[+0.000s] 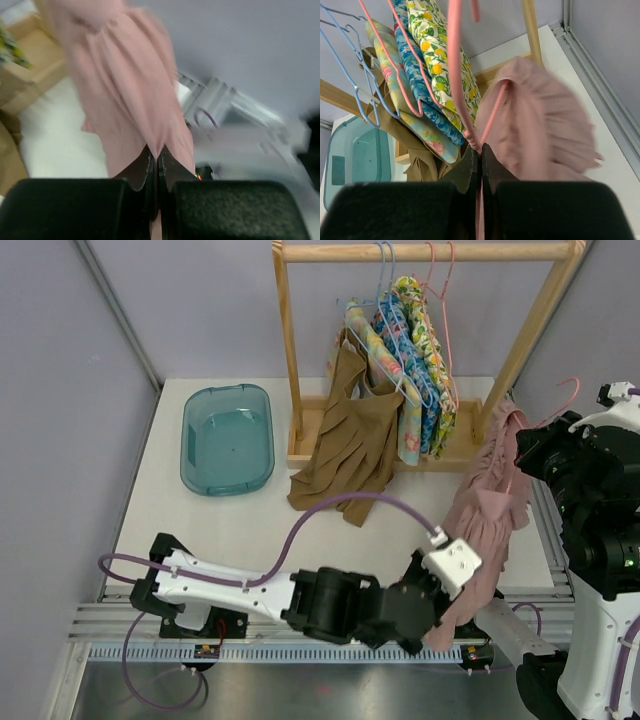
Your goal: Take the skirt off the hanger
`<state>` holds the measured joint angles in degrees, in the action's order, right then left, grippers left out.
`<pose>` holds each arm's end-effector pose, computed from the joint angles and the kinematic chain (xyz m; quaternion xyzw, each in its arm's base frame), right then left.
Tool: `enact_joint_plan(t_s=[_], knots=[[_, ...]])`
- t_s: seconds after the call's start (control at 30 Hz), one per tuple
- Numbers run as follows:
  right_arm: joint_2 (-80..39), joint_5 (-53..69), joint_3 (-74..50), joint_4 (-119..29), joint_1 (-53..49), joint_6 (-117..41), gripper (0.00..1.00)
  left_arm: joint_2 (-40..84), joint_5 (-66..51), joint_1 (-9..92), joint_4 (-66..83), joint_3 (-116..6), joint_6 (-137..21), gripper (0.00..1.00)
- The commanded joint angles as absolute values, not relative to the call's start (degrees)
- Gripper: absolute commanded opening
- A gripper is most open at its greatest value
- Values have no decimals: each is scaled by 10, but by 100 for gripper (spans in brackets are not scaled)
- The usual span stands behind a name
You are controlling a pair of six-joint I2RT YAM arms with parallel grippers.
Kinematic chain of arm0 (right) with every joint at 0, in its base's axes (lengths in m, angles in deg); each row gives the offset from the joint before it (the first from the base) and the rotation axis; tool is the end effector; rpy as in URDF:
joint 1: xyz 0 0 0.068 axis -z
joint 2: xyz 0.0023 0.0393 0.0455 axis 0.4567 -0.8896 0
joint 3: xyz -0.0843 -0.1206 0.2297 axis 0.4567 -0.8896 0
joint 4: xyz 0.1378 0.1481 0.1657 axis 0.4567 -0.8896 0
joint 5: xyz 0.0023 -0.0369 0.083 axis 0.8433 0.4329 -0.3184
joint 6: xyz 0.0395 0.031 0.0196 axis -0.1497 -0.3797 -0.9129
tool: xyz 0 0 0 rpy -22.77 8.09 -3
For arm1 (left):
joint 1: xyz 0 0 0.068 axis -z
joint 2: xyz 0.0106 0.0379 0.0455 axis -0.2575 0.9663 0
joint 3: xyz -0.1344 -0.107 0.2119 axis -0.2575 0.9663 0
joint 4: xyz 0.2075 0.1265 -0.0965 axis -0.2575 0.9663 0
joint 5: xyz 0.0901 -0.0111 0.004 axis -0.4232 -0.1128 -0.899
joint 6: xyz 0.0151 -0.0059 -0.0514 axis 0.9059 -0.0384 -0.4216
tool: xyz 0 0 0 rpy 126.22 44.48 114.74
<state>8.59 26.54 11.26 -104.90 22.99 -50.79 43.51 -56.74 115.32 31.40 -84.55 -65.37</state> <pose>0.0858 -0.0005 0.5160 0.1637 0.7674 0.0542 0.6176 -0.0470 -0.3854 0.4275 0.3327 0.7038 -0.3406 0.5272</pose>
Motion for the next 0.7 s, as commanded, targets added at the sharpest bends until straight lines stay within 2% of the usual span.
enact_joint_plan(t_s=[0.0, 0.17, 0.33, 0.53, 0.63, 0.67], knots=[[62, 279, 151, -905, 232, -517, 0, 405, -586, 1252, 339, -785, -694, 0], [51, 285, 166, -902, 231, -516, 0, 392, -611, 1307, 351, -718, -759, 0], [47, 278, 173, -905, 232, -529, 0, 408, -600, 1313, 338, -676, -777, 0], [1, 300, 263, -938, 232, -517, 0, 458, -565, 1337, 331, -632, -784, 0], [-25, 332, 306, -950, 231, -518, 0, 491, -563, 1368, 351, -648, -762, 0], [-32, 355, 310, -950, 232, -521, 0, 520, -588, 1388, 398, -704, -748, 0]])
